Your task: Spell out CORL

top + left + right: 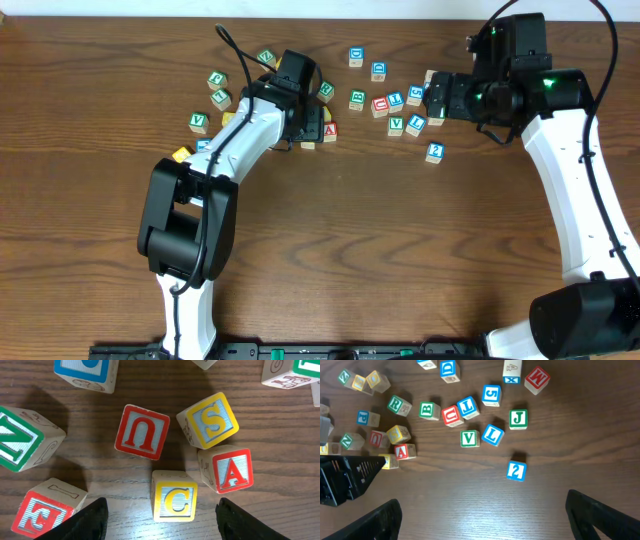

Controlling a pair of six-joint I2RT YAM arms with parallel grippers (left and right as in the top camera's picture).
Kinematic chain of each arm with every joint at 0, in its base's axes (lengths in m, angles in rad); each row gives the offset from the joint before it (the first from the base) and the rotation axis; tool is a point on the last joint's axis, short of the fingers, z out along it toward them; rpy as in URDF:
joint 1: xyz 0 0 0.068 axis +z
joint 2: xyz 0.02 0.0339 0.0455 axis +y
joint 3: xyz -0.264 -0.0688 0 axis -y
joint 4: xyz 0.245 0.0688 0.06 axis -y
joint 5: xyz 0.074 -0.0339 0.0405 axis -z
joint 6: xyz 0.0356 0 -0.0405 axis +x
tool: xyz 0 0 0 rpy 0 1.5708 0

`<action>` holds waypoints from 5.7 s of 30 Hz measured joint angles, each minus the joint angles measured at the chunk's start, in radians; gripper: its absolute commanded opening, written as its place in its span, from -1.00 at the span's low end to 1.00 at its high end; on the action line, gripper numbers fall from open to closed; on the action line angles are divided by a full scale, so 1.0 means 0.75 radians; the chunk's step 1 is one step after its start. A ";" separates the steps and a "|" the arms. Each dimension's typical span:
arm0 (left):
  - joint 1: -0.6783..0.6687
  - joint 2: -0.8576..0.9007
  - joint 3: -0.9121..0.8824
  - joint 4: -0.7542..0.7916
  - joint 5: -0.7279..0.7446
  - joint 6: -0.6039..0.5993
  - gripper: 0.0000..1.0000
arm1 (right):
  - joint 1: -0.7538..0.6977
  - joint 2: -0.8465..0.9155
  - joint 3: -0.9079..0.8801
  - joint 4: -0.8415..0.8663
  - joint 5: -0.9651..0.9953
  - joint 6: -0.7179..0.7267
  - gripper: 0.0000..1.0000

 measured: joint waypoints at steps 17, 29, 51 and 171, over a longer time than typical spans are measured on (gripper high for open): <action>0.000 0.108 -0.001 0.061 -0.041 -0.002 0.08 | 0.000 0.000 0.000 -0.030 0.010 0.000 0.99; 0.000 0.108 -0.001 0.060 -0.044 -0.005 -0.19 | 0.000 0.000 0.000 -0.032 0.015 0.000 0.99; 0.000 -0.015 -0.002 -0.032 -0.045 -0.003 -0.02 | 0.000 0.001 0.000 -0.037 0.020 0.000 0.98; 0.382 -0.070 -0.027 0.053 -0.145 0.184 0.15 | 0.000 0.004 0.000 -0.016 0.053 0.001 0.98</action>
